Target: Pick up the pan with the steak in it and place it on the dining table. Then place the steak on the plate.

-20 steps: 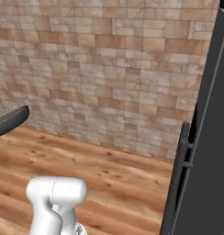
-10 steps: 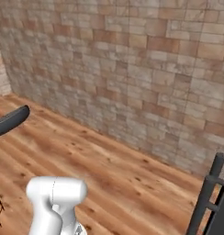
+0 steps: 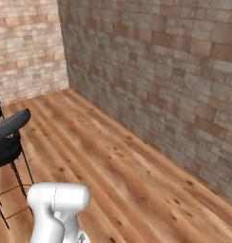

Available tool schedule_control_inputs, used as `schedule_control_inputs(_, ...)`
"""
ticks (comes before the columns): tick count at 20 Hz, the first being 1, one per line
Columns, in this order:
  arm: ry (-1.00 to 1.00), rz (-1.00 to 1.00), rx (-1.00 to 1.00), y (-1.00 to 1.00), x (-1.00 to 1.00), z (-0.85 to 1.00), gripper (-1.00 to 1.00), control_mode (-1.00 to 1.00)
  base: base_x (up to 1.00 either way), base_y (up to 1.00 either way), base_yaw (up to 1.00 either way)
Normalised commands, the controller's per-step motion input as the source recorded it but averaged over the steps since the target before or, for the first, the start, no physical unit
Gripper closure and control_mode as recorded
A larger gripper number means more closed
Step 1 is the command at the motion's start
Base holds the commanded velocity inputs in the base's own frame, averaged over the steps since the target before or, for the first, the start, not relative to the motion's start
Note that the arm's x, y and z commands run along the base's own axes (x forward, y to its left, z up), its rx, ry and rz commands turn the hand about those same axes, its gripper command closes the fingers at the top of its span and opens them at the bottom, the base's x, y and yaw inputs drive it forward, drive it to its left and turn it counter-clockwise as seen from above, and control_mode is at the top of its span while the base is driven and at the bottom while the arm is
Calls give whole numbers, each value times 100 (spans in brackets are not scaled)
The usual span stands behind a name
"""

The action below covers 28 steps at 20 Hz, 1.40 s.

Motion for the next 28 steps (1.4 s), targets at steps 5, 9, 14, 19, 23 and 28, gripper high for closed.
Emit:
schedule_control_inputs(5, 0, 0, 0, 0, 0, 0, 100, 100, -2, 0, 49)
schedule_control_inputs(9, 0, 0, 0, 0, 0, 0, 100, 100, -5, 0, 49)
schedule_control_inputs(14, 0, 0, 0, 0, 0, 0, 100, 100, -23, 0, 36)
schedule_control_inputs(19, 0, 0, 0, 0, 0, 0, 100, 100, -3, -17, 2)
schedule_control_inputs(23, 0, 0, 0, 0, 0, 0, 100, 100, 0, -91, 0)
schedule_control_inputs(28, 0, 0, 0, 0, 0, 0, 100, 100, 1, -99, 0)
